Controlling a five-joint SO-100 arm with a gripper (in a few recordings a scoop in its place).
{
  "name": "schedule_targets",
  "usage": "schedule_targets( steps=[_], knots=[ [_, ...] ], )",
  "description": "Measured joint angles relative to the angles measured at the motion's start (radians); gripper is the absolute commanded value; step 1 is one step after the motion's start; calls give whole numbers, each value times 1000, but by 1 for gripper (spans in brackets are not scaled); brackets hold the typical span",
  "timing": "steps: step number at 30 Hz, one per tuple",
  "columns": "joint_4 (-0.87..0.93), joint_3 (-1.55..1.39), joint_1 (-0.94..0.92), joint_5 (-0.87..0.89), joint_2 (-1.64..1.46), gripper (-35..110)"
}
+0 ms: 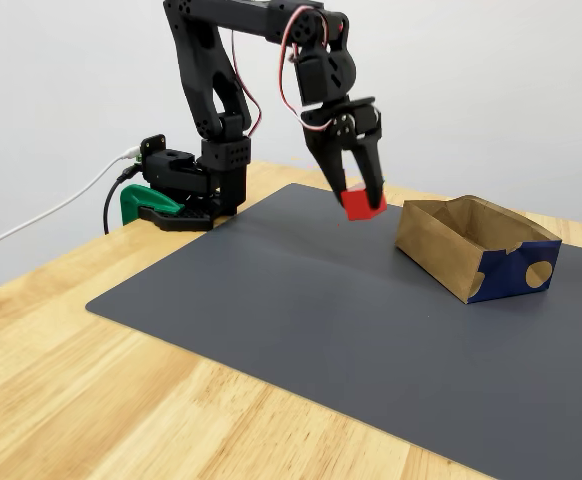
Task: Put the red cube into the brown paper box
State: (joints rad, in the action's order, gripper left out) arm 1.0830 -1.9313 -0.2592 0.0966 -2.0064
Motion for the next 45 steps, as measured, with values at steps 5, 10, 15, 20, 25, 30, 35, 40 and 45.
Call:
schedule_targets(
  steps=[5, 10, 15, 20, 25, 30, 35, 40, 45],
  knots=[
    [-195, -8, -15, -126, -75, 0],
    [-405, -8, 0, -206, -61, 0],
    [-529, -8, 74, -307, 26, 0],
    [-548, -8, 179, -399, 141, 0],
    [-548, 40, 229, -422, 293, 0],
    [-558, 110, 250, -400, 399, 0],
    [-551, 155, 281, -385, 440, 0],
    [-548, 156, 285, -379, 442, 6],
    [-548, 156, 282, -354, 442, 14]
  ],
)
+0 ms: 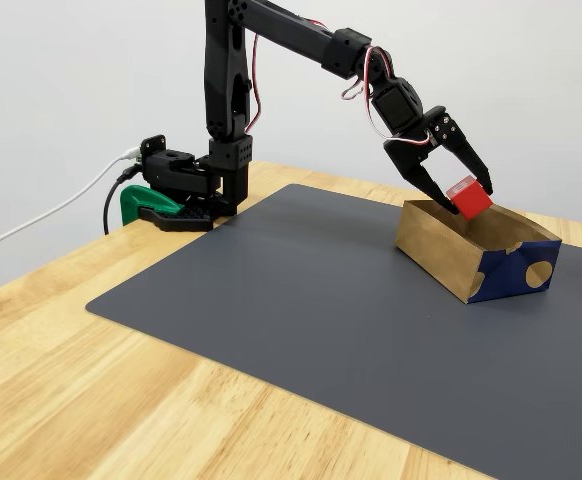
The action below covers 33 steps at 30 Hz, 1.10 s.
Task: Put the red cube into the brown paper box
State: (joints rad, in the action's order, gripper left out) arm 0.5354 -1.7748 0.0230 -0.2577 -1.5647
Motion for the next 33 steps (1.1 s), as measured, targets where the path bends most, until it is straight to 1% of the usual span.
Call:
schedule_targets(
  steps=[1, 6, 10, 17, 19, 22, 26, 30, 33],
  knots=[
    [0, 2, -6, 0, 0, 17],
    [0, 3, 3, -17, 0, 21],
    [0, 3, -2, -34, 0, 28],
    [29, 3, 0, -23, 0, 27],
    [57, 3, 5, 3, 0, 27],
    [100, 3, 5, 54, -32, 21],
    [140, -29, -11, 100, -161, 0],
    [141, -176, -18, 137, -393, 0],
    [141, -347, -25, 124, -634, 0]
  ],
)
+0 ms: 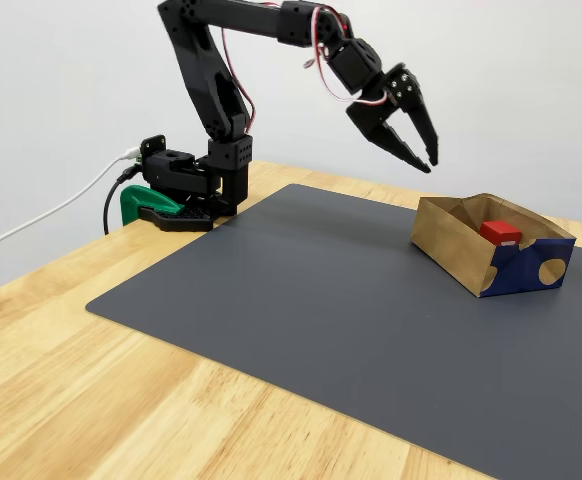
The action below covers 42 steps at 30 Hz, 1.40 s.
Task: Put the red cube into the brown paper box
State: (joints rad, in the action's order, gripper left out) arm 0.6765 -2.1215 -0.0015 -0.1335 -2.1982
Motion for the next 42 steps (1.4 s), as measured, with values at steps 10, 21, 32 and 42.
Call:
schedule_targets(
  steps=[10, 21, 32, 42],
  knots=[
    [204, -374, -115, 8, -857, 0],
    [351, -472, -150, 52, -945, 0],
    [420, -551, -158, 17, -943, 0],
    [420, -551, -143, 17, -943, 0]
  ],
)
